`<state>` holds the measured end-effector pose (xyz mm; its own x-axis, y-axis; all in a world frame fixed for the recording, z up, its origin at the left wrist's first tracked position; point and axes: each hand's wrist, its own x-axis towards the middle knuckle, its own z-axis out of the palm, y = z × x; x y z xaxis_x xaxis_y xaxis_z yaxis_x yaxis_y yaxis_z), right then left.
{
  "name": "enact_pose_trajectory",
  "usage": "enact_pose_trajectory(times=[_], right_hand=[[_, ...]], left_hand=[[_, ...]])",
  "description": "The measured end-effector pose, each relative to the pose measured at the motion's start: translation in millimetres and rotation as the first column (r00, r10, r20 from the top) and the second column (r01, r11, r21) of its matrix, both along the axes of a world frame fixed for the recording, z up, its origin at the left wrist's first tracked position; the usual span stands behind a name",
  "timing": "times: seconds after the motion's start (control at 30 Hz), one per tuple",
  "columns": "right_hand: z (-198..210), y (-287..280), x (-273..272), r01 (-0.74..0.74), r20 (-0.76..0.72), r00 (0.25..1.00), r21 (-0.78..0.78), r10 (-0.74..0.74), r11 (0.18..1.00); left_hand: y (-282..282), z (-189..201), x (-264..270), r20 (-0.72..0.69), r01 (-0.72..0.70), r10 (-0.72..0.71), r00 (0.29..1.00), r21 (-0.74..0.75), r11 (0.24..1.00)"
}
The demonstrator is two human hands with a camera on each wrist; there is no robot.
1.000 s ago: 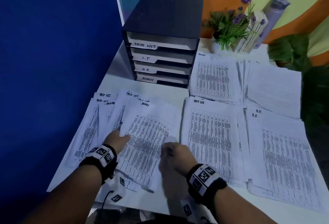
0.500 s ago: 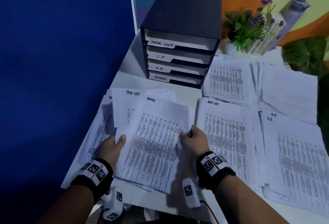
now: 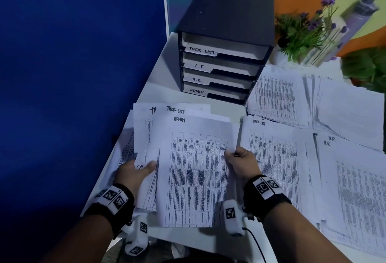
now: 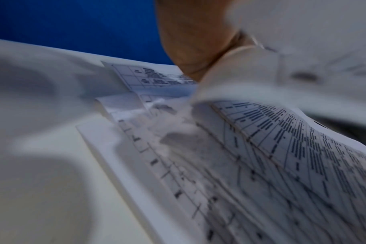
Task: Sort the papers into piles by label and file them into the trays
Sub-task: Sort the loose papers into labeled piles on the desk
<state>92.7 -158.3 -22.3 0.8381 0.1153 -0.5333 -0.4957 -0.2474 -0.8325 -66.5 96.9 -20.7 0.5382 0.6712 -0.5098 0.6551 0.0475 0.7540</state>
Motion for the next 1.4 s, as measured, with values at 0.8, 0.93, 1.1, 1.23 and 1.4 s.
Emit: enact_pose_trajectory(times=[0.8, 0.93, 1.1, 1.23, 1.4], right_hand=[[-8.7, -3.3, -13.2, -0.101, 0.149, 0.973, -0.421, 0.178, 0.901], [-9.1, 2.0, -18.7, -0.181, 0.099, 0.959, -0.506, 0.265, 0.843], [-13.9, 4.1, -18.8, -0.214, 0.081, 0.949, -0.543, 0.304, 0.812], [-10.4, 6.3, -17.5, -0.237, 0.09, 0.934, -0.571, 0.346, 0.786], [-7.3, 5.5, -17.2, -0.208, 0.166, 0.923, -0.544, 0.348, 0.813]], left_hand=[[-12.0, -8.7, 23.7, -0.316, 0.479, -0.367, 0.875, 0.454, 0.751], [-6.6, -12.5, 27.6, -0.402, 0.507, -0.346, 0.848, 0.419, 0.753], [-2.0, -6.7, 31.2, -0.458, 0.549, -0.359, 0.813, 0.398, 0.735], [-1.1, -2.0, 34.0, -0.332, 0.528, -0.423, 0.843, 0.366, 0.766], [-5.6, 5.2, 38.1, -0.245, 0.542, -0.487, 0.838, 0.279, 0.793]])
